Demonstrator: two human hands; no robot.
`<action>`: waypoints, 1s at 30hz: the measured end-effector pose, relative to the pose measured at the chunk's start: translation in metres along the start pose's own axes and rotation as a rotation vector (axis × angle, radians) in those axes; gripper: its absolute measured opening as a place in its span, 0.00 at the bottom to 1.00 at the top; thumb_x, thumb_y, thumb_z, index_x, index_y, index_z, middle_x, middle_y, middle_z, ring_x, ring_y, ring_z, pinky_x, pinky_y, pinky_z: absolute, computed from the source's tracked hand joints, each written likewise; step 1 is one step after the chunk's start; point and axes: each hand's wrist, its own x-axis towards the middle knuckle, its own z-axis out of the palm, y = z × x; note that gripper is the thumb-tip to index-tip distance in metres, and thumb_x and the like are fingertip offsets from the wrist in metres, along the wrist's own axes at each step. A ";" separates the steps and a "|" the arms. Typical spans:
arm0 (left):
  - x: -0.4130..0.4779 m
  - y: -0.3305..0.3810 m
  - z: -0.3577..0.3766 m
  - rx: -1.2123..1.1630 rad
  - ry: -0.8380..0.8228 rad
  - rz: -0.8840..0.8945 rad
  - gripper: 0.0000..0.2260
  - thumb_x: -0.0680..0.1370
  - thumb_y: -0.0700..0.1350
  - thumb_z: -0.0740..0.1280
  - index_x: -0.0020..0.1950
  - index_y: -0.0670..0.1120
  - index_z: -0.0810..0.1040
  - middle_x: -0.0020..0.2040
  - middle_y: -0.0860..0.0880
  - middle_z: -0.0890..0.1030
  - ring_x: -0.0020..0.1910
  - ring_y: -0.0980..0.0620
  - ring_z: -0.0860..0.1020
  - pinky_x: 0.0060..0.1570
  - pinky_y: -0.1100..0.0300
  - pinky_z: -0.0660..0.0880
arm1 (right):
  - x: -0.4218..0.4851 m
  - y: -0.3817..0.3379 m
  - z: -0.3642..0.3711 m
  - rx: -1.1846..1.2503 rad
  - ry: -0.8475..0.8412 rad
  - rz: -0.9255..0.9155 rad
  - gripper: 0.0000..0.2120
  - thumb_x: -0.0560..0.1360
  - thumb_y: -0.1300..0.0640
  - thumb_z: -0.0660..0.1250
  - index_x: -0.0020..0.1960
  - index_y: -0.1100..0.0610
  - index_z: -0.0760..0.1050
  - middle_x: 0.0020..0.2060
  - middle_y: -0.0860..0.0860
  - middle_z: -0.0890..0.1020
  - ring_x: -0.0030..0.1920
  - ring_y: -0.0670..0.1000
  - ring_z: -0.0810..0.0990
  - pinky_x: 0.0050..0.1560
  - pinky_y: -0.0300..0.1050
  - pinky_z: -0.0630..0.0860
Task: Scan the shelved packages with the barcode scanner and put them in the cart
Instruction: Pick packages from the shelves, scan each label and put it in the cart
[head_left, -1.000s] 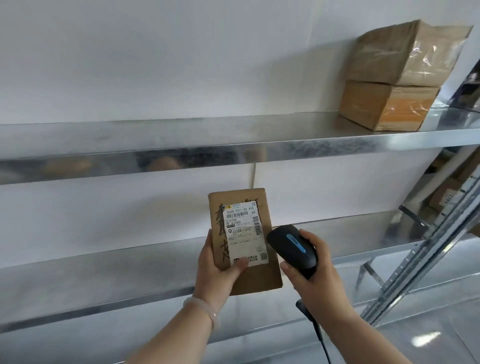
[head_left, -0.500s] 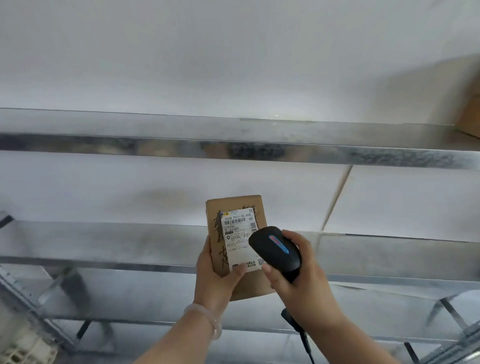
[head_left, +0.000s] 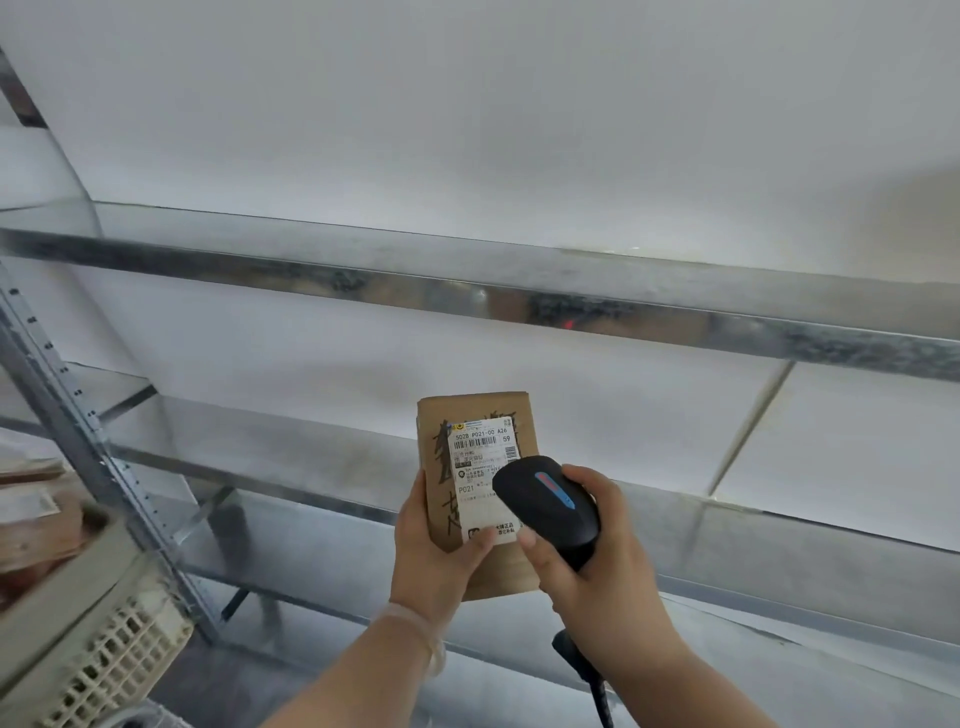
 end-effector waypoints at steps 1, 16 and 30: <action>0.000 0.000 0.001 0.003 0.008 0.006 0.42 0.62 0.55 0.79 0.73 0.58 0.66 0.64 0.54 0.77 0.64 0.52 0.76 0.61 0.49 0.78 | 0.000 -0.001 -0.001 0.010 -0.006 0.003 0.28 0.62 0.32 0.67 0.59 0.32 0.63 0.51 0.31 0.78 0.41 0.43 0.81 0.42 0.45 0.81; -0.008 0.000 0.015 0.078 0.080 -0.040 0.41 0.66 0.50 0.80 0.74 0.60 0.64 0.65 0.55 0.75 0.64 0.51 0.74 0.61 0.47 0.78 | 0.002 -0.002 -0.017 0.064 -0.068 -0.009 0.25 0.64 0.33 0.68 0.57 0.30 0.62 0.51 0.30 0.77 0.42 0.45 0.82 0.43 0.49 0.82; -0.031 0.000 -0.013 0.132 0.210 -0.107 0.41 0.63 0.56 0.77 0.73 0.60 0.64 0.64 0.55 0.75 0.65 0.52 0.72 0.63 0.46 0.76 | -0.011 -0.005 -0.001 0.053 -0.139 0.005 0.25 0.69 0.44 0.74 0.56 0.28 0.62 0.50 0.30 0.78 0.41 0.45 0.83 0.43 0.44 0.80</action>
